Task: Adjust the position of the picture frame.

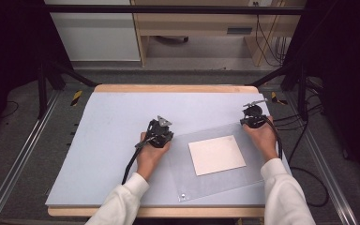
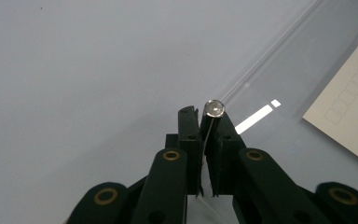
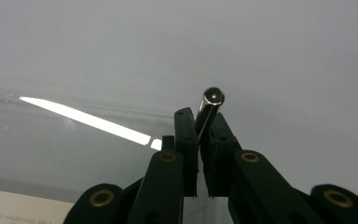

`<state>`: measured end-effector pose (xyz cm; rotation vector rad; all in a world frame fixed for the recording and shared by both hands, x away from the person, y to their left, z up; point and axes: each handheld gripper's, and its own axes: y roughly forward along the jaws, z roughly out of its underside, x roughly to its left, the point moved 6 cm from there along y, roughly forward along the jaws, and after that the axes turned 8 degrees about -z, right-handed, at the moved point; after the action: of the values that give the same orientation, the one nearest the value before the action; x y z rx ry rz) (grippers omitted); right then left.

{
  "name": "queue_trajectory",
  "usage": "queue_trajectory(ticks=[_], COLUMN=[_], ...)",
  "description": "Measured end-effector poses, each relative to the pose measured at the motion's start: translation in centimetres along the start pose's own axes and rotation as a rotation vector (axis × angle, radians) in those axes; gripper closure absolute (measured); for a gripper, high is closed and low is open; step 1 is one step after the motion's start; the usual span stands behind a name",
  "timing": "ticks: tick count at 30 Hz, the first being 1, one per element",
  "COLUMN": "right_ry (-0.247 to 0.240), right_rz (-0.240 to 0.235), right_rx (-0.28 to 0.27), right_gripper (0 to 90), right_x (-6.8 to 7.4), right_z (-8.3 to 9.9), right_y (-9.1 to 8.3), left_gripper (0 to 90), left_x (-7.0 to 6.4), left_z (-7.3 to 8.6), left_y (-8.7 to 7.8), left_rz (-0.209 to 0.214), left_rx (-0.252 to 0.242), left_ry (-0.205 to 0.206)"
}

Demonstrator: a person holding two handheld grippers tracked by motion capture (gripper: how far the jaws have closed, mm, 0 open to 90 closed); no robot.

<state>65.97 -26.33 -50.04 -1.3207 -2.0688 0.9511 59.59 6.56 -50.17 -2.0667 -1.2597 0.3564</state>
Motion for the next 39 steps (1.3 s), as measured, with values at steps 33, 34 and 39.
queue_trajectory(ticks=[33, 34, 39], right_ry=[-0.122, -0.126, -0.148], right_rz=[-0.047, -0.049, -0.050], right_rx=[0.077, 0.078, 0.075], right_gripper=[85.9, 85.9, 85.9], right_x=[6.4, 6.7, 8.5], right_z=[-4.3, -4.5, -5.8], right_y=[-2.5, -2.5, -3.2], left_gripper=[83.3, 83.2, 82.8], left_x=[6.6, 7.0, 8.7], left_z=[0.0, 0.0, -0.1], left_y=[-4.9, -5.1, -6.6], left_rz=[0.011, 0.009, 0.013], left_rx=[0.034, 0.032, 0.028], left_ry=[0.024, 0.023, 0.020])
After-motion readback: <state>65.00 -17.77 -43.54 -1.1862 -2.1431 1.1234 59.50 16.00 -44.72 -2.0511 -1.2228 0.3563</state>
